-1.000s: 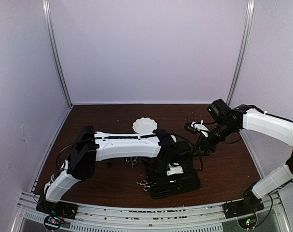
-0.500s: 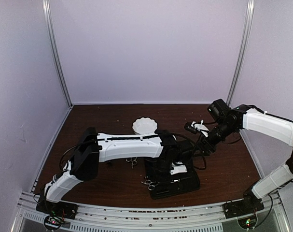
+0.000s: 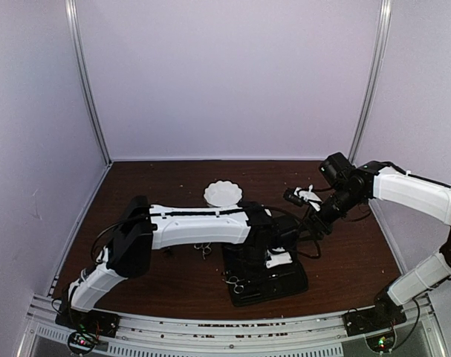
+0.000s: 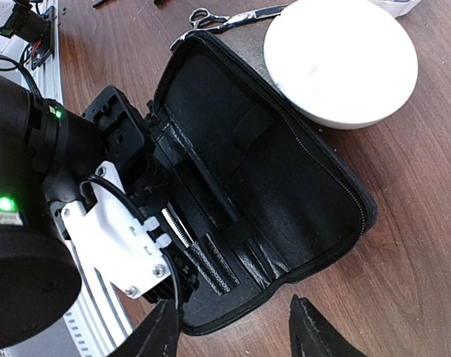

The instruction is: Sort the hair-cutting tools

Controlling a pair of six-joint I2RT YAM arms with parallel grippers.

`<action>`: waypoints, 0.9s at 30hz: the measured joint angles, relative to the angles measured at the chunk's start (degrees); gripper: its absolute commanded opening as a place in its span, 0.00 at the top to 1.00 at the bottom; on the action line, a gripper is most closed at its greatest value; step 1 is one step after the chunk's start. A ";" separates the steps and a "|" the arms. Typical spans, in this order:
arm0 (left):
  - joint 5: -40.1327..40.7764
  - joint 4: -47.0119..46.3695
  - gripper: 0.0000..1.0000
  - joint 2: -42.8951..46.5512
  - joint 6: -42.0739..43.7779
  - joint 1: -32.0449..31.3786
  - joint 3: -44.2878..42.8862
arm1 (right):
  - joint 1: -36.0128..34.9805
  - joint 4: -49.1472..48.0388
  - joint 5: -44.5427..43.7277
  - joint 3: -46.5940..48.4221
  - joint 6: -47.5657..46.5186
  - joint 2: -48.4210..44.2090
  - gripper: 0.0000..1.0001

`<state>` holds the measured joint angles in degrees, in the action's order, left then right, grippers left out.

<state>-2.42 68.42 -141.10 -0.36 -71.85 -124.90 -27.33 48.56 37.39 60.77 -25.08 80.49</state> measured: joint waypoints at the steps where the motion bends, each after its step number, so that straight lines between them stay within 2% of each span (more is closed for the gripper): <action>1: 0.17 -0.83 0.59 0.59 -0.46 0.00 1.36 | 0.04 0.00 -0.07 -0.02 0.00 0.00 0.47; 5: 2.25 -2.75 0.56 5.57 -1.68 -0.02 8.37 | 1.42 0.24 -0.09 -0.28 -0.07 -0.68 0.47; 10: 5.70 -6.36 0.54 17.53 -3.74 -0.02 21.14 | 4.26 2.82 -0.59 -0.35 -2.29 -3.28 0.47; 15: 6.51 -11.45 0.56 27.63 -6.60 0.00 30.60 | 4.31 4.00 -5.38 -4.76 -6.49 -7.65 0.46; 22: 4.70 -16.72 0.70 28.57 -10.82 0.00 36.63 | 4.28 5.05 -11.26 -12.79 -11.26 -10.93 0.47; 27: 2.69 -24.13 0.74 28.94 -12.11 0.00 42.86 | 3.50 1.36 -14.08 -18.38 -14.21 -10.71 0.48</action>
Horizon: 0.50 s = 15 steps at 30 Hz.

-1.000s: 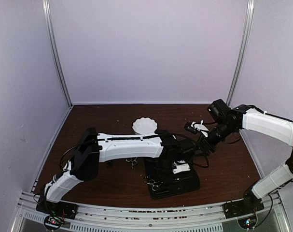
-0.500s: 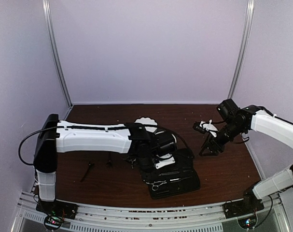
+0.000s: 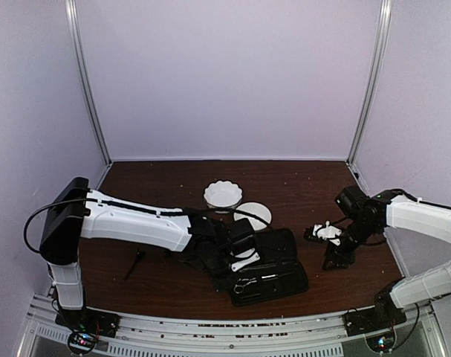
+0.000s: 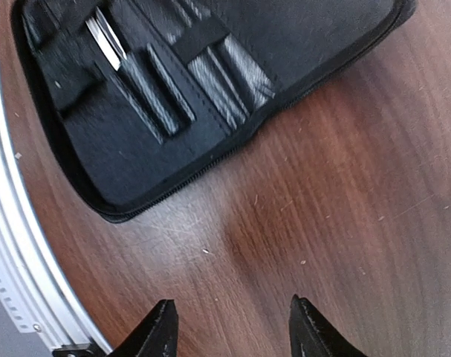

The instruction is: Sort the hair-cutting tools

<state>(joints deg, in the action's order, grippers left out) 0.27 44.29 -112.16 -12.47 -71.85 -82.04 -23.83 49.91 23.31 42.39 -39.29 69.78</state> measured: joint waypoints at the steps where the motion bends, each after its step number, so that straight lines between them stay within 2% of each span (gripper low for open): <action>1: -0.11 -1.11 0.74 -0.02 -0.13 0.00 1.22 | -0.39 -0.55 -0.96 -0.66 0.00 0.44 0.48; 6: 0.57 -3.98 0.71 -0.02 -0.04 0.20 3.19 | -2.47 -3.48 -2.32 0.13 0.48 3.54 0.48; 15: -0.24 -7.72 0.76 -0.48 0.48 1.36 3.30 | -7.06 -5.60 -3.76 2.51 2.21 8.15 0.48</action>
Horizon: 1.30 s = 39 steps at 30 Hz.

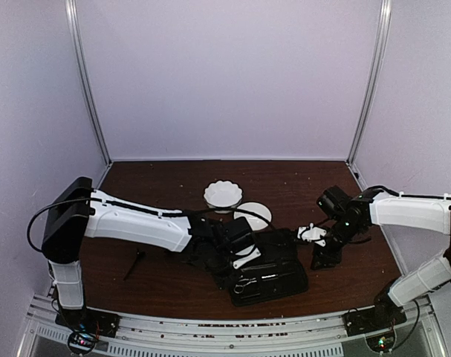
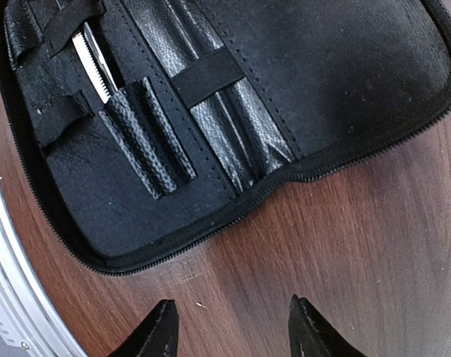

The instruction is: Sort the hair-cutting tools

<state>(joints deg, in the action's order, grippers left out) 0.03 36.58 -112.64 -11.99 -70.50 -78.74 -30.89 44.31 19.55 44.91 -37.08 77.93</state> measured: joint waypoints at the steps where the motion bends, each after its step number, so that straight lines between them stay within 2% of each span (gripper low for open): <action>1: -0.33 -0.35 0.77 -0.33 0.00 0.00 0.00 | -0.15 -0.09 -0.04 0.00 0.02 0.04 0.48; 7: -1.33 -1.16 0.87 -1.79 0.11 0.02 -0.31 | -0.26 -0.50 -0.11 -0.04 0.39 0.07 0.49; 10: -1.99 -1.14 0.88 -2.51 0.20 0.07 -1.11 | -0.26 -0.63 -0.11 -0.04 0.44 0.24 0.49; 16: -2.54 -0.98 0.89 -4.04 0.26 0.07 -3.26 | -0.26 -0.74 -0.04 -0.04 0.42 1.29 0.49; 26: -2.62 -0.04 0.89 -9.90 1.31 0.07 -11.65 | -0.26 -0.85 1.05 -0.04 0.35 2.80 0.50; 39: -2.58 0.92 0.84 -10.54 1.53 0.17 -12.81 | -0.26 -0.85 1.20 -0.04 0.35 2.80 0.49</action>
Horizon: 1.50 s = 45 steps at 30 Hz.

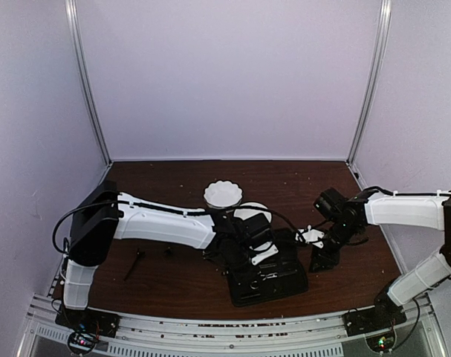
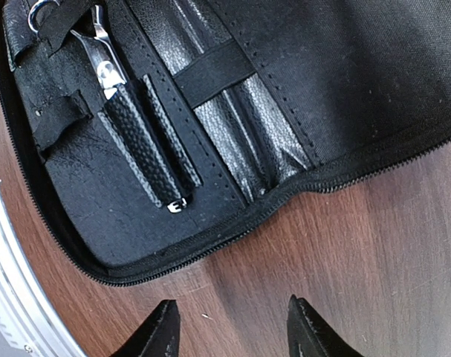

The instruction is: Sort the hair-cutting tools

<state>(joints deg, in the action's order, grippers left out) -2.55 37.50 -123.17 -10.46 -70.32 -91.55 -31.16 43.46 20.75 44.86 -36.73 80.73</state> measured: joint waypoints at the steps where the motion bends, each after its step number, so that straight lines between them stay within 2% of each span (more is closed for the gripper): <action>1: 0.04 0.00 0.84 0.00 -0.04 0.00 0.00 | 0.00 0.02 0.00 0.00 0.00 0.00 0.49; 4: 0.42 -0.04 0.83 0.00 -0.07 0.04 0.00 | 0.00 0.02 0.00 0.00 0.00 -0.02 0.49; 14: 5.42 -2.38 0.65 1.75 -0.52 -0.02 0.50 | 0.00 0.00 -0.17 -0.02 0.07 -1.03 0.48; 22: 17.31 4.90 0.54 12.61 2.36 0.00 1.14 | 0.02 0.07 -3.89 -0.22 0.07 -5.68 0.46; 24: 20.46 6.14 0.49 17.11 2.84 0.11 1.57 | 0.04 0.76 -4.74 0.28 0.02 -7.30 0.46; 25: 22.08 6.56 0.43 19.47 2.95 0.22 1.73 | 0.04 1.29 -5.09 0.90 0.02 -7.82 0.46; 26: 23.56 6.93 0.33 21.59 3.10 0.39 1.77 | 0.04 2.34 -5.66 2.25 -0.09 -8.31 0.46; 27: 25.07 7.19 0.29 23.71 2.80 0.72 1.81 | 0.04 2.97 -5.97 3.50 -0.15 -8.68 0.46; 30: 26.99 6.84 0.29 28.92 1.11 3.61 2.40 | 0.07 4.39 -6.99 8.44 -0.20 -10.25 0.45; 34: 23.63 5.86 0.42 29.81 -3.17 12.66 4.20 | 0.44 0.96 -8.90 11.04 1.79 -14.91 0.44; 38: 20.59 5.77 0.46 23.17 -7.04 19.67 6.43 | 1.36 -8.28 -13.00 5.88 4.83 -19.65 0.44; 41: 18.75 5.84 0.49 17.05 -8.70 19.96 6.93 | 2.62 -12.15 -13.38 0.20 6.16 -20.06 0.44; 45: 16.70 5.88 0.52 10.71 -10.80 18.82 5.70 | 3.58 -12.46 -11.76 -3.50 6.84 -19.52 0.44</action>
<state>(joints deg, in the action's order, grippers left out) 14.15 43.38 -112.46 -21.26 -51.51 -85.84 -27.57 31.00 8.99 41.36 -29.89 61.21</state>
